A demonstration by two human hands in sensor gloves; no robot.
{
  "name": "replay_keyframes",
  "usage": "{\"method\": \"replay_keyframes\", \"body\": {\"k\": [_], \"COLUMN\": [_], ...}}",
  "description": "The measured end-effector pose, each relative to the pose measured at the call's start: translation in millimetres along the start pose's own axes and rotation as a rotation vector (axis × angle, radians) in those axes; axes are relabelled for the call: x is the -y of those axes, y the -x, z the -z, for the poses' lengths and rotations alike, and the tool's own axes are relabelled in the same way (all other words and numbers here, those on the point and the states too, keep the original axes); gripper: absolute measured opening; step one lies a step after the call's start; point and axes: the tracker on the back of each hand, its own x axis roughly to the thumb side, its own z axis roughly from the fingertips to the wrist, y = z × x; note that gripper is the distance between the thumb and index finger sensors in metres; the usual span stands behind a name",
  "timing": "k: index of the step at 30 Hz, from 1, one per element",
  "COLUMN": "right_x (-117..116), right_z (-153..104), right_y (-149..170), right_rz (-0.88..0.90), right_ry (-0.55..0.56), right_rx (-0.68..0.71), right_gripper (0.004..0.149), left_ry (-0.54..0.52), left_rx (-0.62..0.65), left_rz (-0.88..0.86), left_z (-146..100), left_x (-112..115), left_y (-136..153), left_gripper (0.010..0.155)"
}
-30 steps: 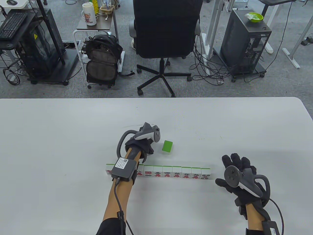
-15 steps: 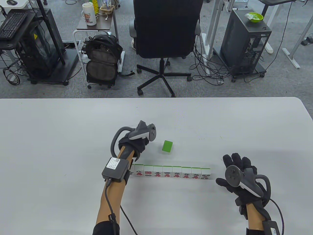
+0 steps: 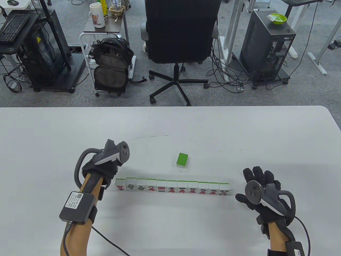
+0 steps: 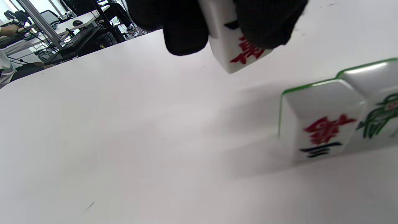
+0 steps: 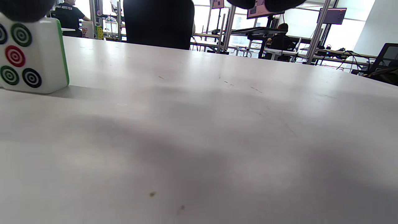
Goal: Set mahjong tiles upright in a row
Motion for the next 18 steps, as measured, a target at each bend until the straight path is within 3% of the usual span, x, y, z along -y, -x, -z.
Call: {"method": "replay_keyframes", "body": {"k": [8, 18], "right_x": [-1, -1], "right_z": [0, -1], "right_y": [0, -1], "right_rz": [-0.009, -0.014], "right_ry": [-0.011, -0.021], "right_rx": [-0.006, -0.01], "right_gripper": [0.095, 0.095], "left_ry": [0.037, 0.028], "left_rx": [0.143, 0.157], "left_rz": [-0.023, 0.004], "left_z": [-14, 1], "left_x": [41, 50], "left_y": [5, -6], "left_gripper": [0.063, 0.078]}}
